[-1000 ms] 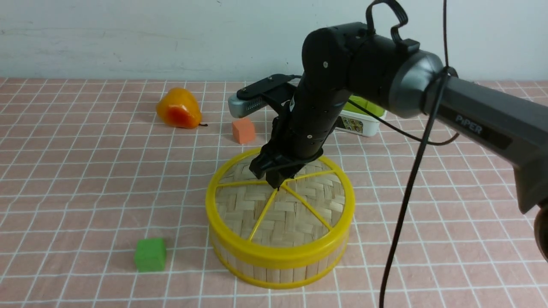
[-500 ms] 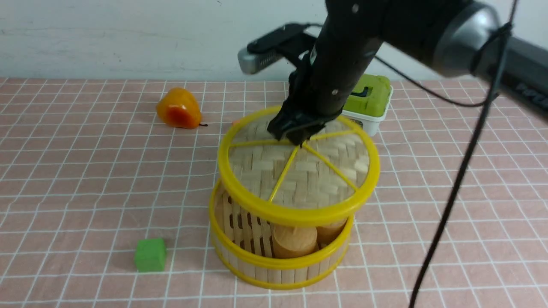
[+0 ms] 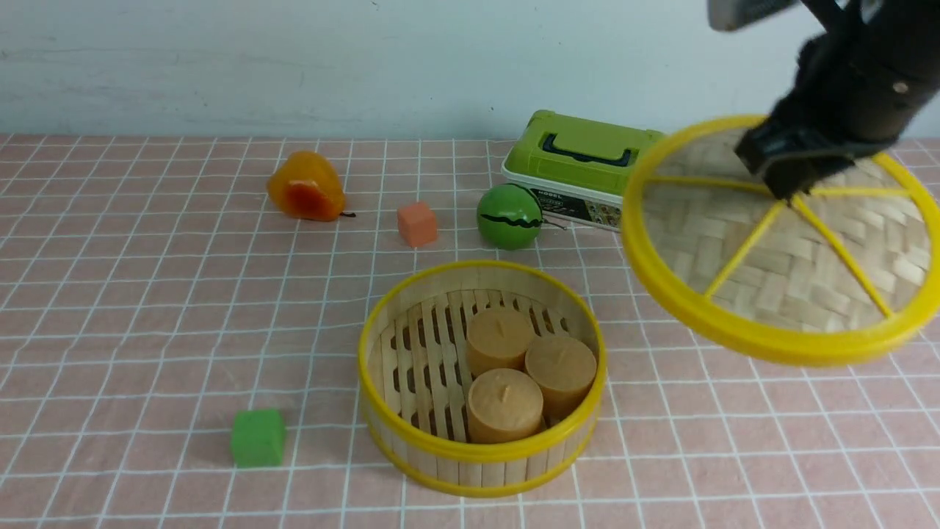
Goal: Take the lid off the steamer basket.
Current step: Use the right arm to place the steamer lid on the table
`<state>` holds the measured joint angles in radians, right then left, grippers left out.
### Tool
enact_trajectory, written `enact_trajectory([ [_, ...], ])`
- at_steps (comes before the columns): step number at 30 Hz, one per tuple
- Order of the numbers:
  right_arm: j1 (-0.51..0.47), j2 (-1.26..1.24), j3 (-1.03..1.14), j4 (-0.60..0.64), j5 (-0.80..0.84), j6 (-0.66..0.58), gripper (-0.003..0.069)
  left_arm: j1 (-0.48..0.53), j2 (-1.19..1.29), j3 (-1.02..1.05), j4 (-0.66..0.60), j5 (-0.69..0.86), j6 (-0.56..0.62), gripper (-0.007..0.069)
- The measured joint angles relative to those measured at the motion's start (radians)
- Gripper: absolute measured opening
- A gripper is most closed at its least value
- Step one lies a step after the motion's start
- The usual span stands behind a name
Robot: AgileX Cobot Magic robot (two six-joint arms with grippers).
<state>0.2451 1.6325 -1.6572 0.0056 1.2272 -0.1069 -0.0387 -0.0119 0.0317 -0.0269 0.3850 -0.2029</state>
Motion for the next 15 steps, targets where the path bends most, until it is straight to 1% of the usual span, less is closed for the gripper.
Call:
enact_trajectory([
  [1,-0.046,-0.008,0.064,0.027,-0.040,0.000,0.0078,0.000,0.000,0.000,0.000,0.000,0.000,0.0239],
  [3,-0.097,-0.009,0.166,0.068,-0.117,0.000,0.0078,0.000,0.000,0.000,0.000,0.000,0.000,0.0239],
  [6,-0.133,-0.006,0.290,0.107,-0.229,0.000,0.0078,0.000,0.000,0.000,0.000,0.000,0.000,0.0239],
  [8,-0.139,-0.006,0.342,0.111,-0.287,0.000,0.0078,0.000,0.000,0.000,0.000,0.000,0.000,0.0239],
  [9,-0.142,-0.004,0.400,0.115,-0.367,0.000,0.0078,0.000,0.000,0.000,0.000,0.000,0.000,0.0239],
  [11,-0.144,0.002,0.455,0.115,-0.463,0.000,0.0078,0.000,0.000,0.000,0.000,0.000,0.000,0.0239],
  [12,-0.144,0.004,0.459,0.115,-0.471,0.000,0.0078,0.000,0.000,0.000,0.000,0.000,0.000,0.0239],
  [15,-0.144,0.034,0.493,0.116,-0.565,0.000,0.0078,0.000,0.000,0.000,0.000,0.000,0.000,0.0239],
])
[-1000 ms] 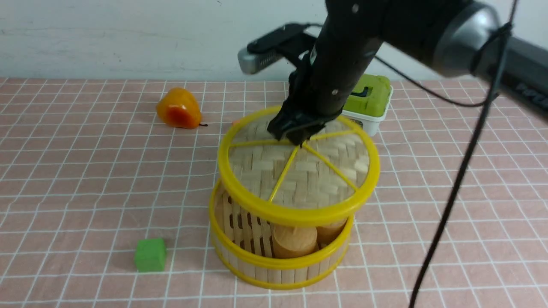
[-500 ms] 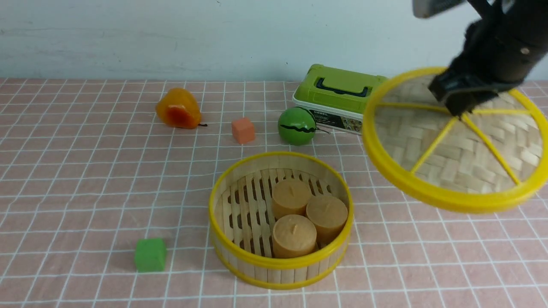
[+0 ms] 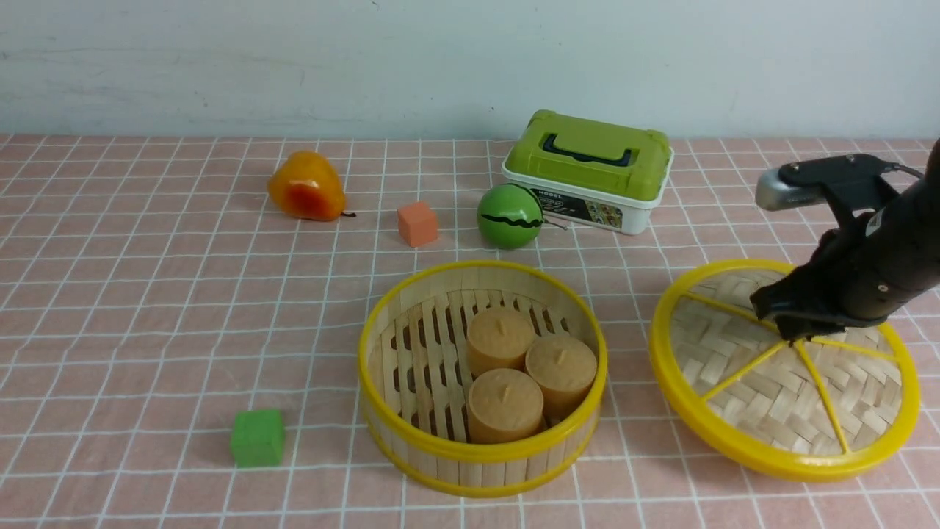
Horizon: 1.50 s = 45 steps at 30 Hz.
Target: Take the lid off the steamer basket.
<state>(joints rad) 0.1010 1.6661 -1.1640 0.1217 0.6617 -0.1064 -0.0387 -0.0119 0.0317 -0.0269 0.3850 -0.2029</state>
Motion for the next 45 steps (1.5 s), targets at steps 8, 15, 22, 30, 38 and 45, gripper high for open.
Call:
enact_trajectory([
  [8,0.000,0.091,0.004,0.003,-0.048,-0.001,0.0140,0.000,0.000,0.000,0.000,0.000,0.000,0.0239],
  [15,0.000,0.105,-0.001,0.007,-0.047,-0.001,0.0293,0.000,0.000,0.000,0.000,0.000,0.000,0.0239],
  [22,0.000,-0.103,-0.029,0.032,0.009,-0.002,0.0293,0.000,0.000,0.000,0.000,0.000,0.000,0.0239],
  [30,0.000,-0.507,0.107,0.083,-0.043,-0.067,0.0076,0.000,0.000,0.000,0.000,0.000,0.000,0.0239],
  [38,0.000,-0.836,0.340,0.149,-0.119,-0.106,-0.0023,0.000,0.000,0.000,0.000,0.000,0.000,0.0239],
  [45,0.000,-1.007,0.375,0.149,-0.089,-0.109,-0.0022,0.000,0.000,0.000,0.000,0.000,0.000,0.0239],
])
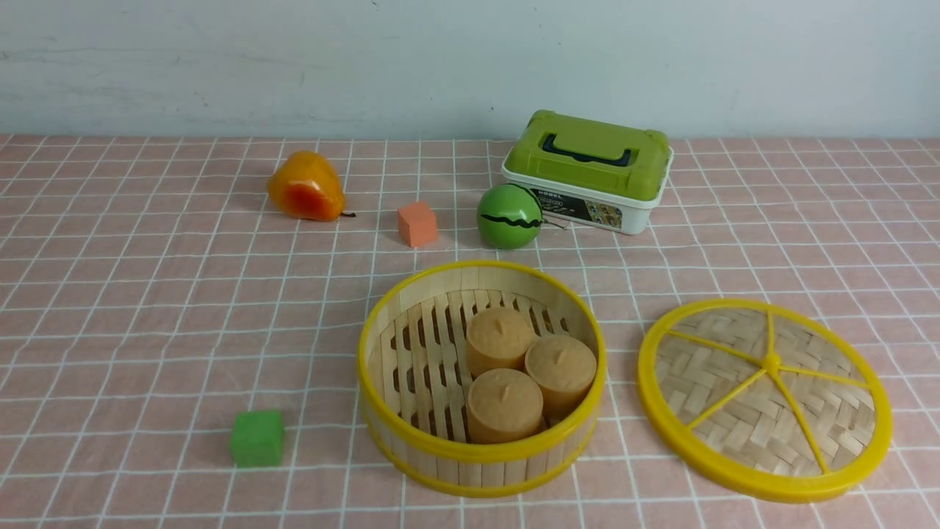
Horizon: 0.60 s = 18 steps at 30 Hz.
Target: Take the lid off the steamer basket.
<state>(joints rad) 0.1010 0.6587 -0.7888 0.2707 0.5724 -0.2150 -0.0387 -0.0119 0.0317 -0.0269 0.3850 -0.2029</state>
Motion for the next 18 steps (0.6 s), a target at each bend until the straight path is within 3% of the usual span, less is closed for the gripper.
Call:
enact_trajectory([
  [18,0.000,-0.079,0.003,-0.006,0.096,0.000,-0.0008,0.000,0.000,0.000,0.000,0.000,0.000,0.0239],
])
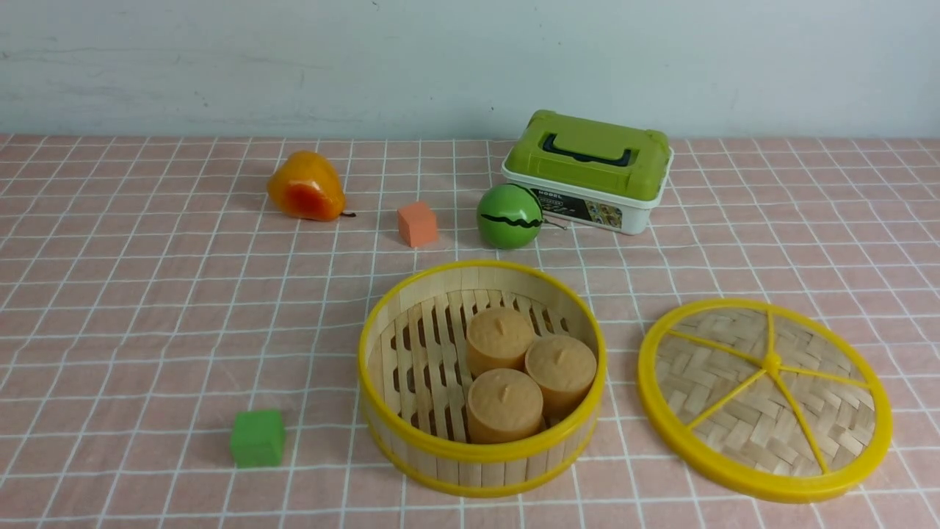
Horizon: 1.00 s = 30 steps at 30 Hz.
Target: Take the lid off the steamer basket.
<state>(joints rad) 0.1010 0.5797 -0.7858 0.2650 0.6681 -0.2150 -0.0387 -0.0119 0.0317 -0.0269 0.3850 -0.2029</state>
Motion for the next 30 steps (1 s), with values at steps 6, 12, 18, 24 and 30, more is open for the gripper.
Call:
enact_trajectory([
  [6,0.000,-0.021,0.056,-0.009,-0.058,0.000,-0.0008,0.000,0.000,0.000,0.000,0.000,0.000,0.0239],
  [12,-0.003,-0.194,0.353,-0.151,-0.333,0.056,-0.0008,0.000,0.000,0.000,0.000,0.000,0.000,0.0239],
  [18,-0.089,-0.399,0.656,-0.321,-0.521,0.286,-0.0008,0.000,0.000,0.000,0.000,0.000,0.000,0.0239],
  [24,-0.135,-0.558,0.809,-0.343,-0.473,0.393,-0.0008,0.000,0.000,0.000,0.000,0.000,0.000,0.0239],
  [30,-0.138,-0.590,0.812,-0.343,-0.329,0.398,-0.0008,0.000,0.000,0.000,0.000,0.000,0.000,0.0239],
])
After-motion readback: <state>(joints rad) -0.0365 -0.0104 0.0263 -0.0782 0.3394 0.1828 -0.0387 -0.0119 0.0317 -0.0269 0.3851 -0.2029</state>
